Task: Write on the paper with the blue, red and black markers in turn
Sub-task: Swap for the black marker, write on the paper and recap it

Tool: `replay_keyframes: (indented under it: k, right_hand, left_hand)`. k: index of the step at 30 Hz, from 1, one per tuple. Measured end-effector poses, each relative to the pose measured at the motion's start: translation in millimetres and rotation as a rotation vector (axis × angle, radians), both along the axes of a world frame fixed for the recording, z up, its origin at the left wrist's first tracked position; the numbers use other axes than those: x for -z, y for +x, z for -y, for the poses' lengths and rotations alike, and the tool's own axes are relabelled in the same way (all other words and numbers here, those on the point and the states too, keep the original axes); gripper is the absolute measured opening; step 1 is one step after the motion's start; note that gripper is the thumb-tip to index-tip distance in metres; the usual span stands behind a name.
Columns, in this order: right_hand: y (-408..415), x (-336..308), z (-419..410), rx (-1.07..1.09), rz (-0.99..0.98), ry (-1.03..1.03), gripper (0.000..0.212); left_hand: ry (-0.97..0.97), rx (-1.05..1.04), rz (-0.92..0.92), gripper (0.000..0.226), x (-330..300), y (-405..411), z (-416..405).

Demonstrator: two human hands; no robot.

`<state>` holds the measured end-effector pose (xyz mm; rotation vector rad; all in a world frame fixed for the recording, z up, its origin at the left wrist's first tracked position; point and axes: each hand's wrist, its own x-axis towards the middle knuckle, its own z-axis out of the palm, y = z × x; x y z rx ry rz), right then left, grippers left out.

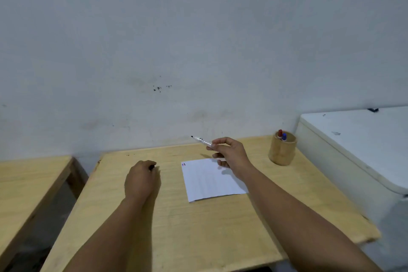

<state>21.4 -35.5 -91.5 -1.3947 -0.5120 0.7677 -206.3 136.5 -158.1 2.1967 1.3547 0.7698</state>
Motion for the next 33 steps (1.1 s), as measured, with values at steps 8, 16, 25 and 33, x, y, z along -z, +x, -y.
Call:
replay_keyframes:
  k: [8, 16, 25, 33]
  right_hand:
    - [1.8, -9.8, 18.4, -0.020, 0.266, -0.020, 0.016]
    - [10.4, -23.0, 32.6, 0.031, 0.334, 0.074, 0.015]
    - [24.3, -27.2, 50.6, 0.090, 0.388, 0.073, 0.018]
    - [29.5, -28.4, 62.7, 0.102, 0.559, -0.018, 0.010]
  left_hand:
    - [-0.592, 0.128, 0.740, 0.017, -86.7, 54.2, 26.5]
    - [-0.629, 0.218, 0.755, 0.016, -118.5, 94.4, 60.0]
    - [-0.642, 0.267, 0.715, 0.014, -120.3, 114.4, 84.8]
    - [-0.716, 0.288, 0.698, 0.019, -113.5, 128.8, 94.1]
